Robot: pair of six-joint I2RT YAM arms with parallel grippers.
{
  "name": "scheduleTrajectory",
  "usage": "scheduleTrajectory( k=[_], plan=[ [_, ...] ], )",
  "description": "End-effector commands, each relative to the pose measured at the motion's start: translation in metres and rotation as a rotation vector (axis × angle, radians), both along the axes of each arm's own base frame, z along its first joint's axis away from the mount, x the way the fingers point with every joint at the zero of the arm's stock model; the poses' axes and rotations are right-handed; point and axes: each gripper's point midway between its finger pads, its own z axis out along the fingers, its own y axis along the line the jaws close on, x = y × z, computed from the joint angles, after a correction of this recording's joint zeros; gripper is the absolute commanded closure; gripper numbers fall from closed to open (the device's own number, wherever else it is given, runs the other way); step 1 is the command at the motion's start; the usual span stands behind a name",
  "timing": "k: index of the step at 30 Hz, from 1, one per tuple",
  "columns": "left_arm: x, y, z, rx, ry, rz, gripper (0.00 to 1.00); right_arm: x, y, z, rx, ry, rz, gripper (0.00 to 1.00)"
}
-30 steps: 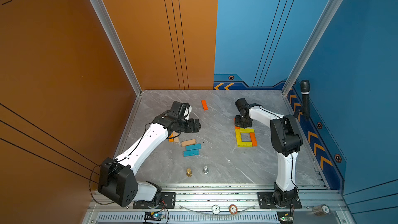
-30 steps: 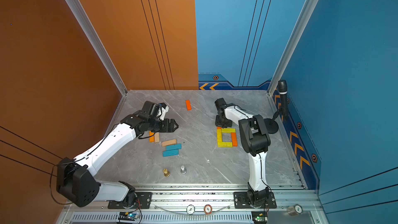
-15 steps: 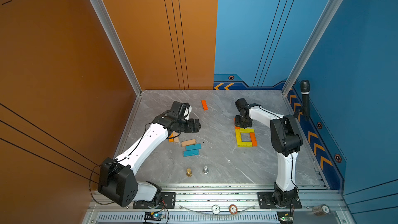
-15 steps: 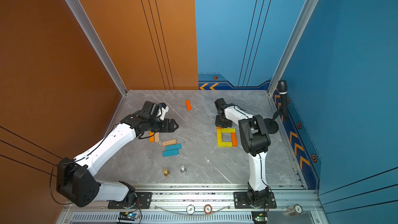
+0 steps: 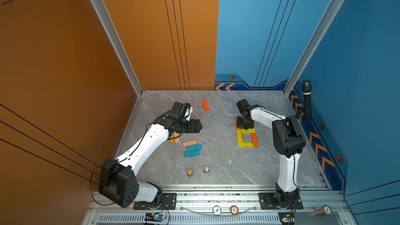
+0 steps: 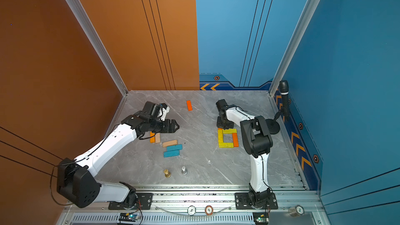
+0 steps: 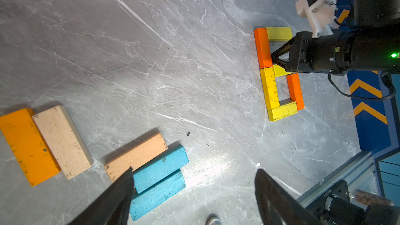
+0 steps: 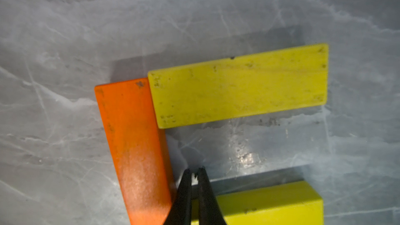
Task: Assemble the number 6 with building blocks
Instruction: Adjust the building block at the center of the board.
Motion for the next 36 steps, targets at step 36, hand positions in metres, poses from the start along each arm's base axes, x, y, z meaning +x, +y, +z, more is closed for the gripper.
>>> scheduleTrajectory(
  k=[36],
  plan=[
    [0.117, -0.033, -0.058, 0.49, 0.014, 0.227, 0.11, -0.076, -0.024, 0.131, 0.083, -0.484, -0.007, 0.62]
  ],
)
